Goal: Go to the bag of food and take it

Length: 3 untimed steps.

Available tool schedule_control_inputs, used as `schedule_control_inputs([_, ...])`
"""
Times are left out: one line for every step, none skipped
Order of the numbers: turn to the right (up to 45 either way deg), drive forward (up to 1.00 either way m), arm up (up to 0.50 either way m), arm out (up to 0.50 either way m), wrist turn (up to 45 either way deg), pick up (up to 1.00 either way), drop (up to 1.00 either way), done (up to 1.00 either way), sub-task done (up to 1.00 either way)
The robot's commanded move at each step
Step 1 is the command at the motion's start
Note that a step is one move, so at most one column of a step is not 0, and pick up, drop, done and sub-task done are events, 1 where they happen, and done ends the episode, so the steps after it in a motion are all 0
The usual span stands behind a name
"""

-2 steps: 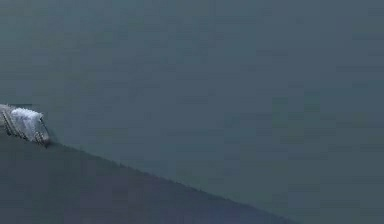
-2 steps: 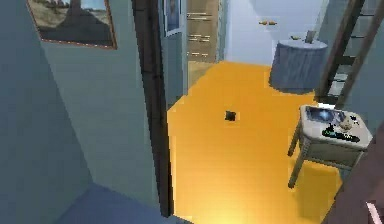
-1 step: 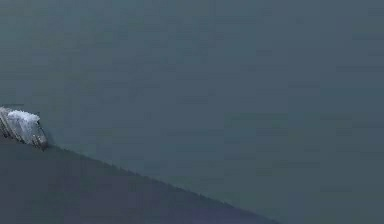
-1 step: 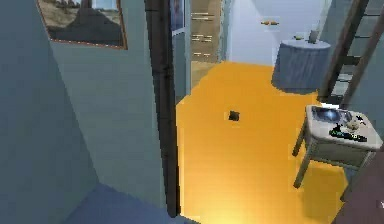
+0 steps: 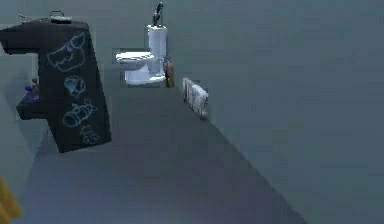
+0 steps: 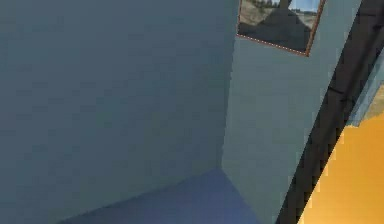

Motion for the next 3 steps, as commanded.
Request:
schedule_control_inputs([-39.0,0.00,0.00,0.00,0.0,0.00,0.00,0.00,0.00])
schedule_control_inputs([0.0,0.65,0.00,0.00,0.0,0.00,0.00,0.00,0.00])
schedule_control_inputs([-45.0,0.00,0.00,0.00,0.0,0.00,0.00,0.00,0.00])
